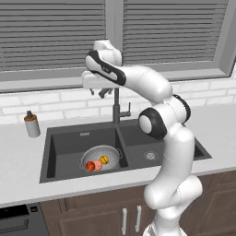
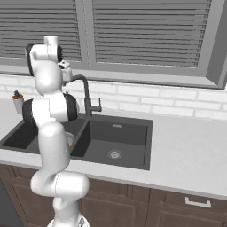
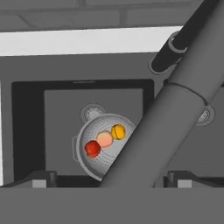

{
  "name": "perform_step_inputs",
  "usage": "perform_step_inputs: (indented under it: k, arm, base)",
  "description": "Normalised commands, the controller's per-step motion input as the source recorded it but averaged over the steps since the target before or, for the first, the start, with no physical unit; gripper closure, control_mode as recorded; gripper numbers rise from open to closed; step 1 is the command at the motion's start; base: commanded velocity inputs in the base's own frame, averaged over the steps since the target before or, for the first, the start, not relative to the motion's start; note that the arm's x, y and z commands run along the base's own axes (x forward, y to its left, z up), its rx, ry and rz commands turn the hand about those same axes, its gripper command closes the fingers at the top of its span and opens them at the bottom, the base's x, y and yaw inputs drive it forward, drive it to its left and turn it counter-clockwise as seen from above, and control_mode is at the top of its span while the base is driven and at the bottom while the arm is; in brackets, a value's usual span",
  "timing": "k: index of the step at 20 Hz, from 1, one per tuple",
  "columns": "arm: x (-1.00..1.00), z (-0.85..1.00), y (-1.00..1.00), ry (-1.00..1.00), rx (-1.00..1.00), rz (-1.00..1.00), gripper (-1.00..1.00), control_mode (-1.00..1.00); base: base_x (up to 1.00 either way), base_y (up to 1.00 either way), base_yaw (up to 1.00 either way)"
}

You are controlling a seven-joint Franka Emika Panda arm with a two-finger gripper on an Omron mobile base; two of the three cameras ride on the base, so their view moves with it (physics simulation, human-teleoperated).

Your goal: Put the colander in the sink, put the tangerine, peach, apple in the colander, and turn on the sink faucet and pour water over the colander.

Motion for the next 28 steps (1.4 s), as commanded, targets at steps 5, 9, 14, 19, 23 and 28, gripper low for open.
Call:
perform_step_inputs:
  k: [5, 9, 14, 19, 23, 28]
  arm:
    - [-0.5, 0.27, -0.24, 0.0, 0.0, 0.0, -1.0, -1.0]
    - [-0.82, 0.01, -0.38, 0.0, 0.0, 0.0, -1.0, -1.0]
    - [-1.0, 0.05, -0.45, 0.0, 0.0, 0.0, -1.0, -1.0]
    - [-1.0, 0.19, -0.64, 0.0, 0.01, 0.0, -1.0, -1.0]
    - [-0.96, 0.01, -0.81, 0.0, 0.0, 0.0, -1.0, -1.0]
    - [-0.89, 0.0, -0.88, -0.01, 0.0, 0.01, -1.0, -1.0]
  base:
    - [0.0, 0.0, 0.0]
    - [0.0, 0.0, 0.0]
    - [0.0, 0.0, 0.0]
    - [0.0, 0.0, 0.0]
    - [0.0, 0.0, 0.0]
    - [0.0, 0.0, 0.0]
